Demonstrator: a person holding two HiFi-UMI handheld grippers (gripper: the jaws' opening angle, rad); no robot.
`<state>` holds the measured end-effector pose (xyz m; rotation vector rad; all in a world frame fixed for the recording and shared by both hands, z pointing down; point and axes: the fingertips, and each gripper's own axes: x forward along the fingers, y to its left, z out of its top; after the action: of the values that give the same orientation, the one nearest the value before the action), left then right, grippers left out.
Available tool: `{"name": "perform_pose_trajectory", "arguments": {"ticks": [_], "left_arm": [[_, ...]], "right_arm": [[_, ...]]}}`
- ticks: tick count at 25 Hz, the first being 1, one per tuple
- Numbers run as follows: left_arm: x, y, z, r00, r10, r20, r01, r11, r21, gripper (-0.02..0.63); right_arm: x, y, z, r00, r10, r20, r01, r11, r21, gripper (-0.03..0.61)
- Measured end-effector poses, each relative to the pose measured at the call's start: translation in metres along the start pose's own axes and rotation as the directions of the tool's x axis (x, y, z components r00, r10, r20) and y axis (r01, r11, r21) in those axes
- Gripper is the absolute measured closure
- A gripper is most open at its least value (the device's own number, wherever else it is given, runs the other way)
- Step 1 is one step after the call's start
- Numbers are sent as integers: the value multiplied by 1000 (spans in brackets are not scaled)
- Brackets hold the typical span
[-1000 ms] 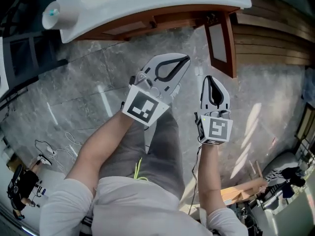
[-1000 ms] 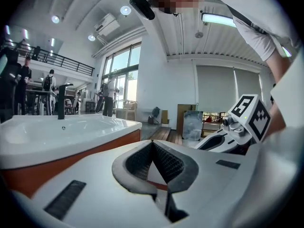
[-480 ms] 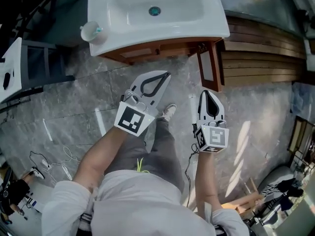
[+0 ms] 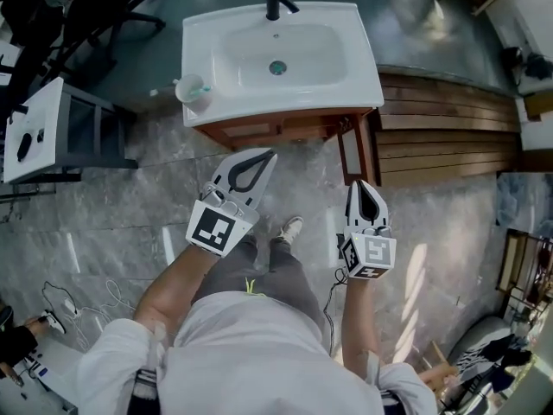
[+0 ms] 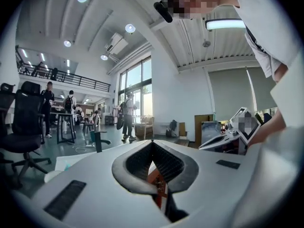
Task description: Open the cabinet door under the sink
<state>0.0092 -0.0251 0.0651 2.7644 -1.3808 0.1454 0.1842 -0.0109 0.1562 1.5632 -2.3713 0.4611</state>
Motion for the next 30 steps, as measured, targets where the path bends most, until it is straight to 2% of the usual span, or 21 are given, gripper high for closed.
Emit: {"name": "perform_pose_trajectory", "arguments": {"ticks": [5,10,14,24,30], "left_arm": [[-25,21,44,994,87,59,-88,996,6,607],[-48,40,77,986,136,98,-136,991,1,607],[-72,52,103,976,185,114,-190,981,32,607],[-128,75,148,927,325,186,-338,940,42,607],[-155,85,157,899,388,204,-398,917,9,607]], "right_arm": [[-13,7,40,998,12,55,-11,1000,-10,543],[-18,5,85,991,31,130,-24,998,-61,543],[-27,4,120,980,53,189,-39,996,-80,543],[-30,33,182,951,135,277,-108,988,-111,542],[-33,45,204,933,187,307,-157,980,-120,542]]}}
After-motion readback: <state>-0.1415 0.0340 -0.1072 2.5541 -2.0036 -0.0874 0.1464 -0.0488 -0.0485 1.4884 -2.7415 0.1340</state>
